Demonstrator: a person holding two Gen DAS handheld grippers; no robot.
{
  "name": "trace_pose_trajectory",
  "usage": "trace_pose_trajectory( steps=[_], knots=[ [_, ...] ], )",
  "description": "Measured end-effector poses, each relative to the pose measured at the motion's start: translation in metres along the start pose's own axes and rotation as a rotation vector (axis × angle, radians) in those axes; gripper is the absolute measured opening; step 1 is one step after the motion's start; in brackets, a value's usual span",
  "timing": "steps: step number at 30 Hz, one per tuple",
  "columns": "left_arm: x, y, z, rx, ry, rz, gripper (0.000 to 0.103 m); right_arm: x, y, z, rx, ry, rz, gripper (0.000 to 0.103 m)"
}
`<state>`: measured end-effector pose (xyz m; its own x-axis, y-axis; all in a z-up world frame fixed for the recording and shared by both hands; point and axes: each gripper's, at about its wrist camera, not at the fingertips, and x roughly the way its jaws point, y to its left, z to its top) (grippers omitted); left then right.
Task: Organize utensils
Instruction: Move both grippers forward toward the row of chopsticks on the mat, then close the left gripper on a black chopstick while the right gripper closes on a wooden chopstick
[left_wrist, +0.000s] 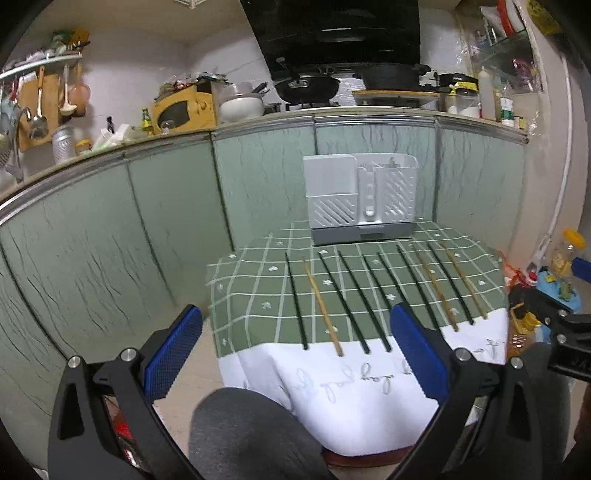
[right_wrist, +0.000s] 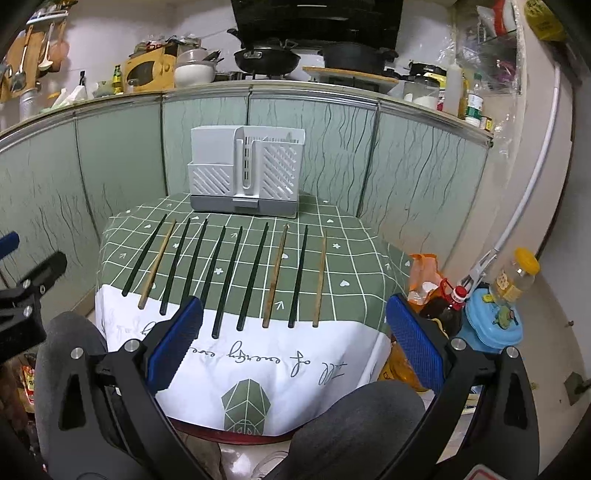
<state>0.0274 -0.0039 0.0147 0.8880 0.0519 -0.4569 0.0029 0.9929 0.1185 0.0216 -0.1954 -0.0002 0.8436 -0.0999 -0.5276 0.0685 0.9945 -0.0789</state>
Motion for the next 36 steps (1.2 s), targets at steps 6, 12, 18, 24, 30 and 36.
trace_pose_trajectory(
  steps=[6,12,18,24,30,36],
  knots=[
    [0.008,0.004,0.006,-0.012,0.003,0.016,0.098,0.006,-0.005,0.003,-0.009,-0.015,0.018,0.095],
    [0.012,0.006,0.011,-0.013,-0.003,-0.007,0.098,0.006,-0.019,0.011,0.0,-0.044,-0.002,0.095],
    [0.018,0.005,0.015,-0.012,-0.009,-0.029,0.098,0.009,-0.033,0.017,0.0,-0.048,-0.027,0.095],
    [0.027,0.014,0.014,-0.037,-0.017,-0.049,0.098,0.014,-0.039,0.016,-0.021,-0.061,-0.058,0.095],
    [0.037,0.022,0.013,-0.031,-0.004,-0.079,0.098,0.021,-0.044,0.014,-0.033,-0.059,-0.023,0.095],
    [0.049,0.026,0.007,-0.03,0.014,-0.104,0.098,0.031,-0.05,0.012,-0.026,-0.038,0.017,0.095]
  ],
)
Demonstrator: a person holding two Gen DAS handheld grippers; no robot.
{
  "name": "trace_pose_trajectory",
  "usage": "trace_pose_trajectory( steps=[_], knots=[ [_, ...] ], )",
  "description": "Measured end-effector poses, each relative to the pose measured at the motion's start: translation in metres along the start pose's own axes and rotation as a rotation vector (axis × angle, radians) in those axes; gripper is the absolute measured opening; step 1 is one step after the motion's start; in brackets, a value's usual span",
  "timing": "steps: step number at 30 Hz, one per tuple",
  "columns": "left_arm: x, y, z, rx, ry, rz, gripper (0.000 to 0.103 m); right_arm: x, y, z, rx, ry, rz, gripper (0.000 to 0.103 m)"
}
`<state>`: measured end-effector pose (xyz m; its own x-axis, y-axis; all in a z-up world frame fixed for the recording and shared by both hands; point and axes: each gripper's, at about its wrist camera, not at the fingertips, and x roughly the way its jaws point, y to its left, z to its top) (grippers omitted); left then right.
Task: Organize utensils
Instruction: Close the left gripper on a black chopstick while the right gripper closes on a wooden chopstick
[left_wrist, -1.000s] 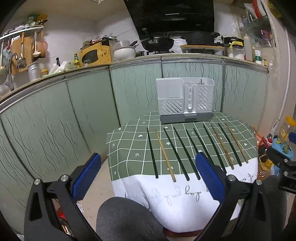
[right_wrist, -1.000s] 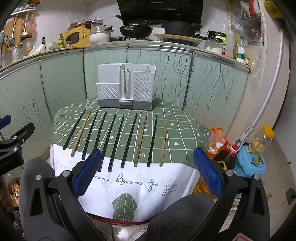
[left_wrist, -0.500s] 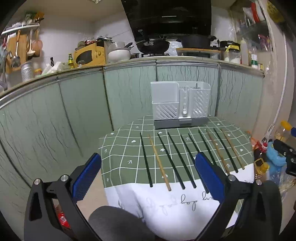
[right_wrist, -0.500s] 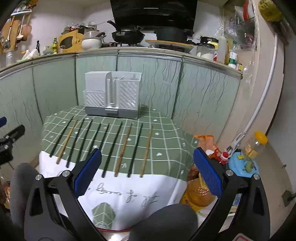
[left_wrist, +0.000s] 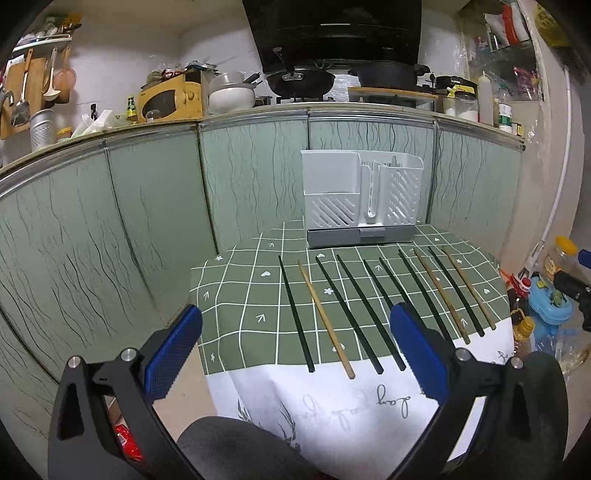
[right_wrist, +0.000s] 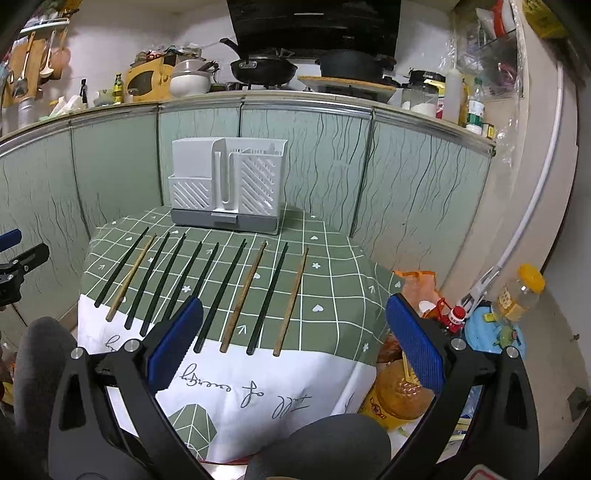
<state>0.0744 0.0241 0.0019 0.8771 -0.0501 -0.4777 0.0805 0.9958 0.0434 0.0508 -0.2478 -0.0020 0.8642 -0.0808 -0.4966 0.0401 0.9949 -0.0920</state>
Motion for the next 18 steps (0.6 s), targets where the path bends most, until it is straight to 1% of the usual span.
trace_pose_trajectory(
  steps=[3,6,9,12,14,16,18],
  knots=[
    [0.01,0.004,-0.005,-0.009,0.03,-0.013,0.098,0.008,-0.002,-0.002,0.006,0.029,0.028,0.095],
    [0.023,0.004,-0.01,0.0,0.057,-0.014,0.098,0.021,-0.005,-0.005,0.012,0.079,0.059,0.095],
    [0.037,0.003,-0.016,0.002,0.073,-0.03,0.098,0.036,-0.006,-0.009,0.016,0.119,0.115,0.095],
    [0.049,0.002,-0.022,-0.002,0.075,-0.035,0.098,0.052,-0.005,-0.014,0.022,0.167,0.136,0.095],
    [0.058,0.0,-0.024,0.005,0.089,-0.038,0.098,0.063,-0.006,-0.017,0.037,0.204,0.128,0.095],
    [0.067,-0.003,-0.026,0.016,0.105,-0.029,0.098,0.076,-0.008,-0.021,0.063,0.238,0.14,0.095],
    [0.073,-0.004,-0.027,0.016,0.118,-0.026,0.098,0.085,-0.01,-0.026,0.095,0.253,0.158,0.095]
  ],
)
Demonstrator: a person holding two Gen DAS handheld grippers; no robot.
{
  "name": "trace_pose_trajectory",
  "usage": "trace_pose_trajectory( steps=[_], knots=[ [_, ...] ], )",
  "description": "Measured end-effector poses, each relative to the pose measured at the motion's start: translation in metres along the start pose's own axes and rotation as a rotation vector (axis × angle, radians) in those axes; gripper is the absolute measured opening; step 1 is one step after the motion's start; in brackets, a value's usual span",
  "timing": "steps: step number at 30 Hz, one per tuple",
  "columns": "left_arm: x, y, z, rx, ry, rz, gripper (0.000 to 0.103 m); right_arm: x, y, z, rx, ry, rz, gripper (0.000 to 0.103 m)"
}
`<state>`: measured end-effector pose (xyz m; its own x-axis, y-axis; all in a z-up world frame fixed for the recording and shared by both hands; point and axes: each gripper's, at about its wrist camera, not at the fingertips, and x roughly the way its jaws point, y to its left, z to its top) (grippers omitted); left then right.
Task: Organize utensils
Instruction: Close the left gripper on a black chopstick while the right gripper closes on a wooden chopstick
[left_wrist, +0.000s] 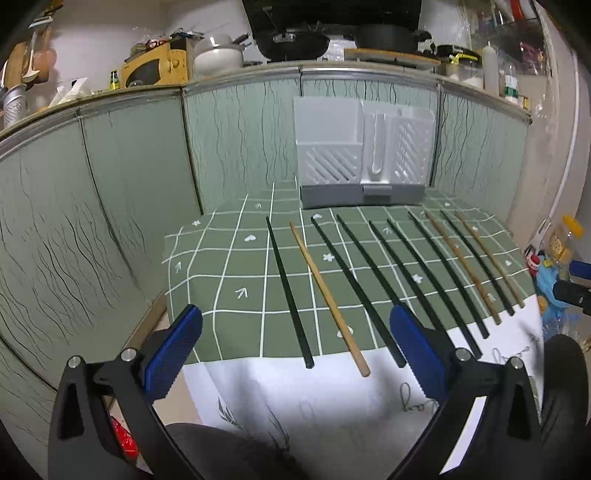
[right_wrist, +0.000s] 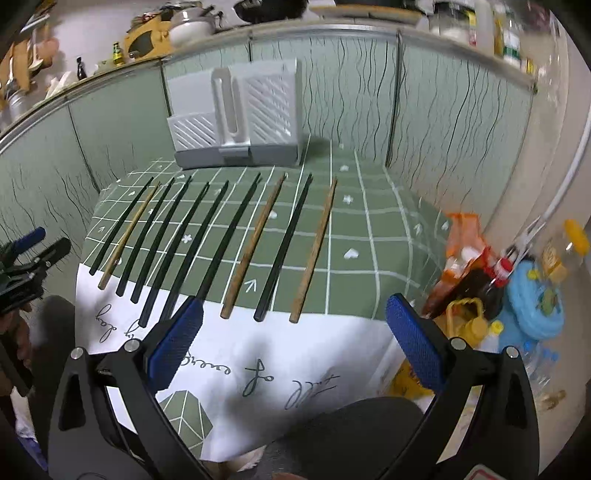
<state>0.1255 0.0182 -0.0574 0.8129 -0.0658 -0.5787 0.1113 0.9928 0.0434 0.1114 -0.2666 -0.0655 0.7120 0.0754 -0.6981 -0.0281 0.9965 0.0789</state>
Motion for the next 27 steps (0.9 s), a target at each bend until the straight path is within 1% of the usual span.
trace_pose_trajectory(
  steps=[2,4,5,8,11,14,16,17,18,19,20,21,22,24,26,27],
  knots=[
    [0.01,-0.001,-0.002,-0.007,0.025,0.012,0.098,0.011,-0.004,-0.002,0.023,0.014,0.004,0.095],
    [0.02,0.0,-0.004,-0.009,0.046,0.02,0.098,0.017,-0.006,-0.004,0.025,0.01,0.008,0.095],
    [0.024,0.0,-0.005,-0.009,0.056,0.028,0.098,0.021,-0.006,-0.004,0.023,0.008,-0.016,0.095],
    [0.033,0.001,-0.008,-0.009,0.073,0.048,0.098,0.031,-0.006,-0.004,0.006,0.003,-0.051,0.095],
    [0.044,0.004,-0.011,-0.022,0.097,0.075,0.098,0.04,-0.009,-0.002,0.019,0.003,-0.068,0.094],
    [0.05,0.009,-0.013,-0.051,0.114,0.085,0.098,0.051,-0.013,-0.001,0.015,0.013,-0.122,0.086],
    [0.052,0.01,-0.014,-0.051,0.115,0.092,0.091,0.057,-0.015,-0.001,0.016,0.016,-0.141,0.075],
    [0.054,0.011,-0.015,-0.049,0.117,0.096,0.083,0.06,-0.016,-0.001,0.015,0.018,-0.142,0.072],
    [0.056,0.011,-0.016,-0.045,0.122,0.099,0.075,0.061,-0.016,-0.001,0.014,0.019,-0.138,0.066],
    [0.058,0.01,-0.017,-0.04,0.13,0.099,0.071,0.064,-0.016,-0.002,0.013,0.023,-0.135,0.06],
    [0.06,0.011,-0.018,-0.039,0.134,0.095,0.062,0.065,-0.016,-0.003,0.012,0.025,-0.134,0.058],
    [0.061,0.01,-0.018,-0.038,0.139,0.092,0.052,0.067,-0.015,-0.003,0.007,0.021,-0.133,0.054],
    [0.062,0.009,-0.019,-0.033,0.139,0.097,0.05,0.067,-0.013,-0.004,0.0,0.018,-0.142,0.049],
    [0.063,0.006,-0.019,-0.02,0.135,0.089,0.037,0.07,-0.01,-0.005,-0.024,0.019,-0.147,0.043],
    [0.064,0.001,-0.019,0.002,0.131,0.091,0.033,0.072,-0.006,-0.005,-0.042,0.018,-0.145,0.038],
    [0.064,-0.002,-0.02,0.014,0.125,0.097,0.028,0.073,-0.004,-0.005,-0.051,0.013,-0.141,0.032]
  ],
)
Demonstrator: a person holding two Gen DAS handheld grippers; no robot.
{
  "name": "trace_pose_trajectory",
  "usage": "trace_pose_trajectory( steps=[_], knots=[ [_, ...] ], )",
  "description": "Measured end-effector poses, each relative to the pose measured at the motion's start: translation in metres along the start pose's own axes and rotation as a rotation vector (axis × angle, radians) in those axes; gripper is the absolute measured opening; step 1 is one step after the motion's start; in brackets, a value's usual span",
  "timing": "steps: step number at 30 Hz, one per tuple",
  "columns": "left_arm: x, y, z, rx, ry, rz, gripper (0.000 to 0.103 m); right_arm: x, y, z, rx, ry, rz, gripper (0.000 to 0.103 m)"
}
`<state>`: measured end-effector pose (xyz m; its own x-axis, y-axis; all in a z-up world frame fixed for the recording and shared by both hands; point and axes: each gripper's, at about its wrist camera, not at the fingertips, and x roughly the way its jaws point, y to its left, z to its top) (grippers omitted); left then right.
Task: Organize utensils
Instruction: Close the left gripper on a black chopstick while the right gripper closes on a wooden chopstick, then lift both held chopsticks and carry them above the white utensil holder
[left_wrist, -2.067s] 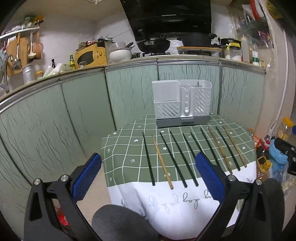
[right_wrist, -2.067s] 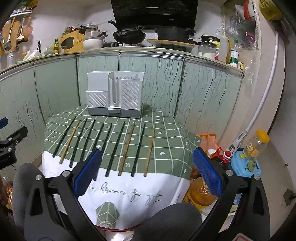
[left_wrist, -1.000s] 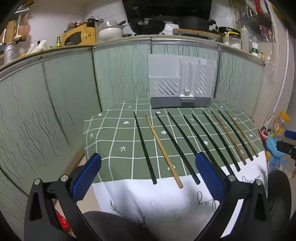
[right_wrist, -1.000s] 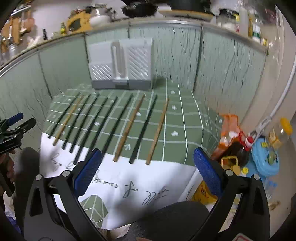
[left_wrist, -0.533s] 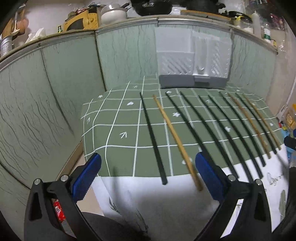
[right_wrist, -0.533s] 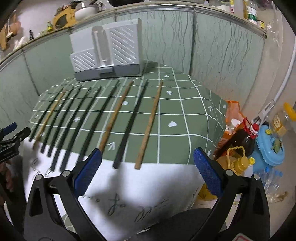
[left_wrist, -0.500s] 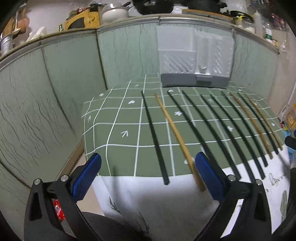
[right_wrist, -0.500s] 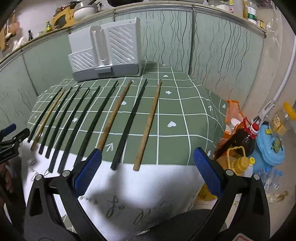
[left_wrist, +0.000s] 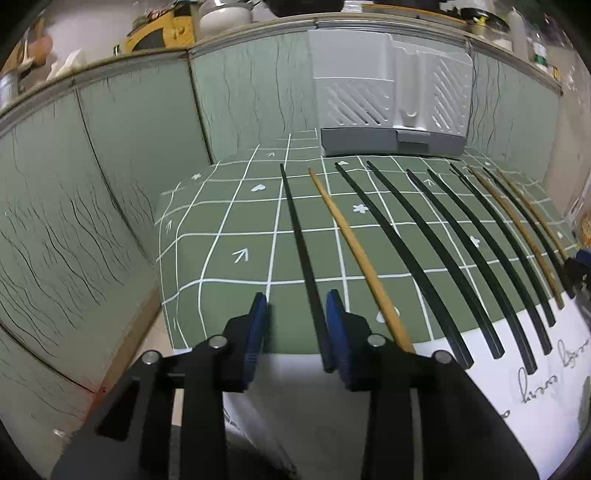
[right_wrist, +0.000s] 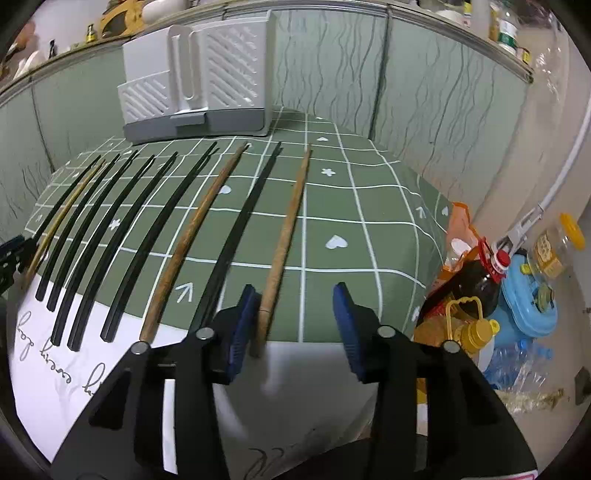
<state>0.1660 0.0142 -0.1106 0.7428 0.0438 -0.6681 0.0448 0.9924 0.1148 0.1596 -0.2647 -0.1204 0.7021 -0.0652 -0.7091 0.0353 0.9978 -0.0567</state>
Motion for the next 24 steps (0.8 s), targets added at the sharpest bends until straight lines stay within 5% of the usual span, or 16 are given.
trace_pose_trajectory(
  steps=[5,9,24],
  knots=[
    [-0.001,-0.009,-0.001,0.028,-0.019,0.007,0.011,0.002,0.006,0.0,0.001,-0.006,0.033,0.014],
    [-0.001,-0.002,0.0,-0.006,-0.017,-0.013,0.007,0.003,0.003,0.0,0.028,-0.005,0.044,0.006],
    [-0.057,0.029,0.02,-0.05,-0.103,-0.056,0.006,-0.053,-0.018,0.012,0.065,-0.096,0.074,0.006]
  ],
)
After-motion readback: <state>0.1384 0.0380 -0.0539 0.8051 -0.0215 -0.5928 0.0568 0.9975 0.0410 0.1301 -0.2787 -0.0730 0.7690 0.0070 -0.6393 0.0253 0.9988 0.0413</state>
